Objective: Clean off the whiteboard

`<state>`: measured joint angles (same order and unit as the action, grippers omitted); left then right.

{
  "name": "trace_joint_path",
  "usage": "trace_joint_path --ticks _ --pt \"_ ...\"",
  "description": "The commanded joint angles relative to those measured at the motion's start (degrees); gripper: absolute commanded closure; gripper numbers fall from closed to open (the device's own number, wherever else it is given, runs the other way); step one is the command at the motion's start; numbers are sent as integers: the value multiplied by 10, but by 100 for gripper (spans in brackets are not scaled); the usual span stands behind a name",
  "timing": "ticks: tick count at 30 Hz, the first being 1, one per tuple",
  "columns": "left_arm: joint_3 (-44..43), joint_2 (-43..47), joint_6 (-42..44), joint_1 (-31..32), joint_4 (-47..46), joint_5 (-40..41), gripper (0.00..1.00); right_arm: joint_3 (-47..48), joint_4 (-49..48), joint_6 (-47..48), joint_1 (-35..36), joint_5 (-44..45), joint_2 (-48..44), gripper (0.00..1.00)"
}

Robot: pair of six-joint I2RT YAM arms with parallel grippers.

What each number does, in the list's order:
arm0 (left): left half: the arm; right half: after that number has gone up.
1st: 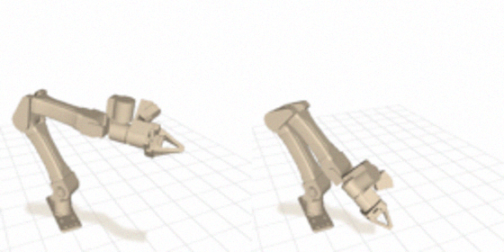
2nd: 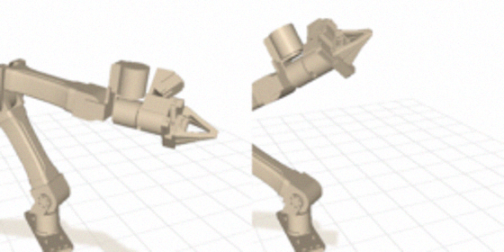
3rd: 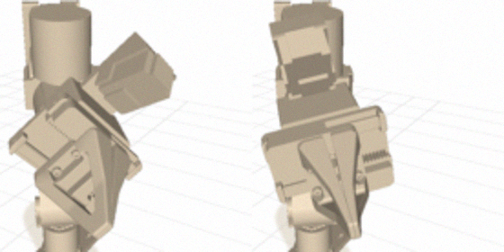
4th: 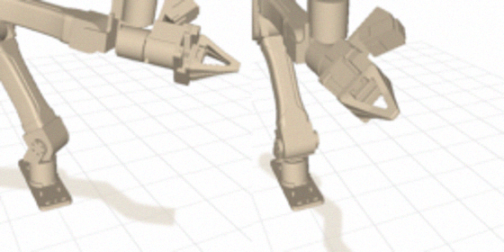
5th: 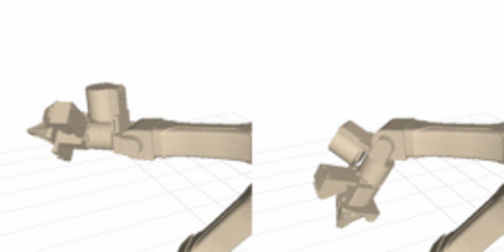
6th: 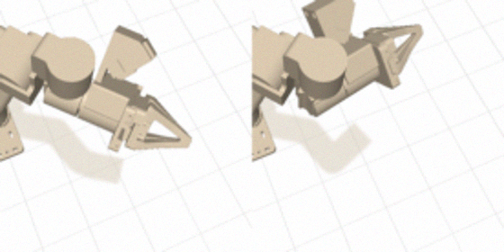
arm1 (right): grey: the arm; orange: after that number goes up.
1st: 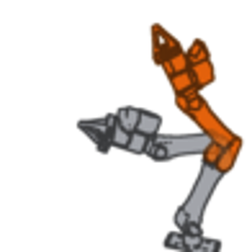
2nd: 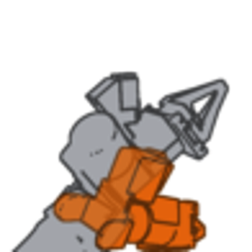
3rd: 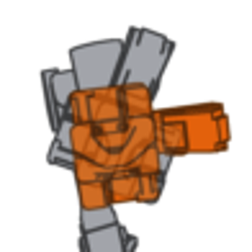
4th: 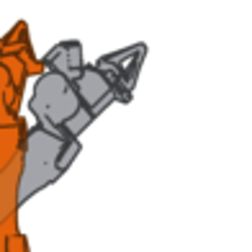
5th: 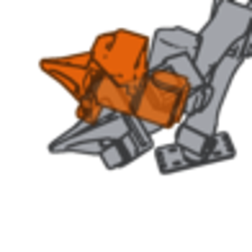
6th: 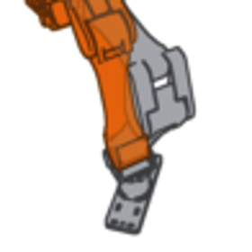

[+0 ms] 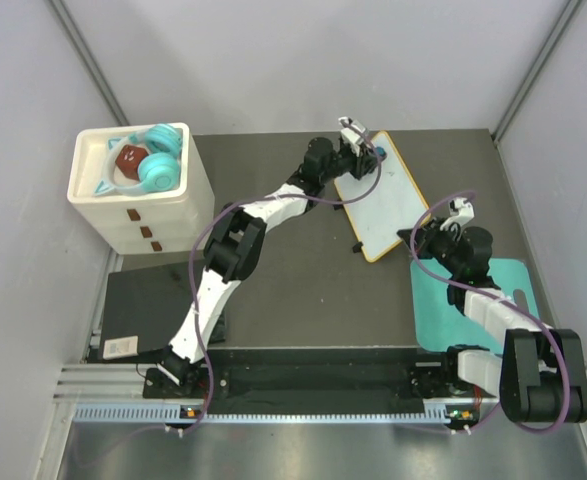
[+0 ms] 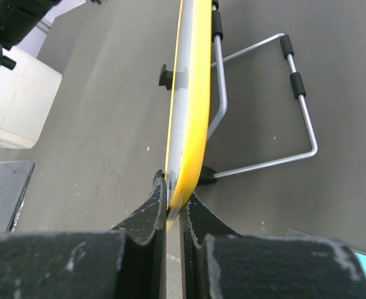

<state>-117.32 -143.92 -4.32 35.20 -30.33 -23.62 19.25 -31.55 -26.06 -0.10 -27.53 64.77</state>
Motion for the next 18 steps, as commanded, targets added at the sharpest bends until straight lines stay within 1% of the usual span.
trace_joint_path --ticks 1,11,16,18 --pt "43 28 -7 38 26 -114 100 18 -13 62 12 -13 2 100" --pt "111 57 0 96 7 -165 100 18 -11 65 12 -11 0 100" --pt "140 65 -1 106 1 -172 100 18 -11 63 12 -10 0 100" --pt "143 65 4 103 5 -155 100 18 -11 63 12 -10 1 100"
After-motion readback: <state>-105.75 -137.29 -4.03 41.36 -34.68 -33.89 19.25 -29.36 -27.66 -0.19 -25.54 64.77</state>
